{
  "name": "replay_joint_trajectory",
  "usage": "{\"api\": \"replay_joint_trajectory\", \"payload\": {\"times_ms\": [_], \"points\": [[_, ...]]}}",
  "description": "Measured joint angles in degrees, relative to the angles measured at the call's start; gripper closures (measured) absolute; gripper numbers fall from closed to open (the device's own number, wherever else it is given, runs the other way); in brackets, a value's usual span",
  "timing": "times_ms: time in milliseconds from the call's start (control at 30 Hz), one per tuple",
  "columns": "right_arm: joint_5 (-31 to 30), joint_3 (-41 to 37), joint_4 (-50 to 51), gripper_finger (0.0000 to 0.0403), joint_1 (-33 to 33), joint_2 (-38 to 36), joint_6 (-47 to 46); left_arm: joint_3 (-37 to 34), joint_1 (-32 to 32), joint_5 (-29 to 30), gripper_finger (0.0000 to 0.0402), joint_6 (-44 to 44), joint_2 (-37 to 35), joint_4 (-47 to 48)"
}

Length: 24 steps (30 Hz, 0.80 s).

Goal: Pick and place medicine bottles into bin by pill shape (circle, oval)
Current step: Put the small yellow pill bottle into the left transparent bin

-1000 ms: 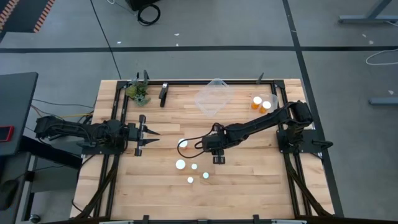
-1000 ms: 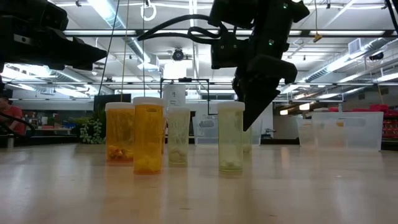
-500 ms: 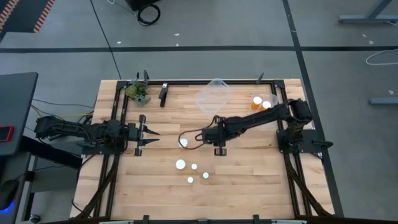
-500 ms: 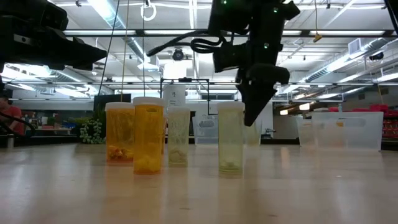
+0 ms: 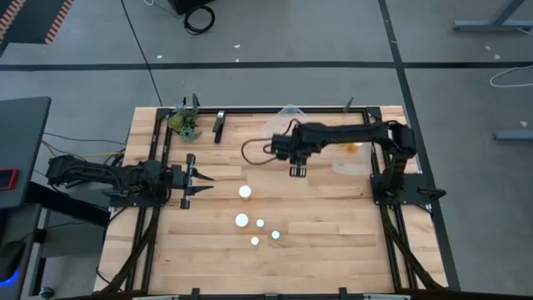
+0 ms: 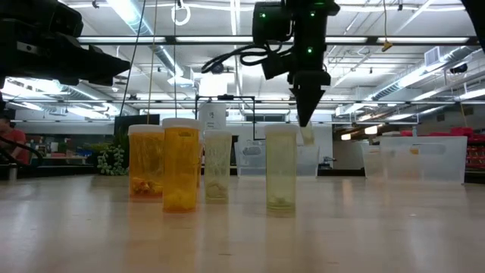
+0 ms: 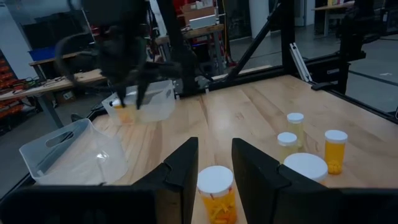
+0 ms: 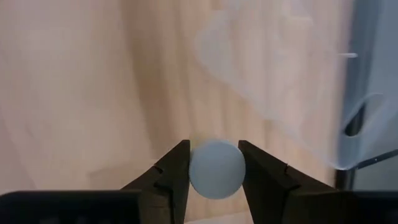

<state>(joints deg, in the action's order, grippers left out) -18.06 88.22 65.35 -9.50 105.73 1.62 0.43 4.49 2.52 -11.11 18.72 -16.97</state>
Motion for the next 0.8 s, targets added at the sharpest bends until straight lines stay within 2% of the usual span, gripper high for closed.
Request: {"api": "replay_joint_trajectory", "payload": {"times_ms": [367, 567, 800], "points": [[0.1, 0.5, -5.9, 0.0269, -13.1, 0.0, 10.0, 0.0, 0.0, 0.0, 0.0294, 0.0, 0.0, 0.1], [5.5, 0.5, -11.3, 0.0269, -17.2, 0.0, 12.9, 0.0, 0.0, 0.0, 0.0294, 0.0, 0.0, 0.1], [9.1, 0.5, -15.5, 0.0269, -20.4, 0.8, 13.5, 0.0, 0.0, 0.0, 0.0294, 0.0, 0.0, 0.1]]}}
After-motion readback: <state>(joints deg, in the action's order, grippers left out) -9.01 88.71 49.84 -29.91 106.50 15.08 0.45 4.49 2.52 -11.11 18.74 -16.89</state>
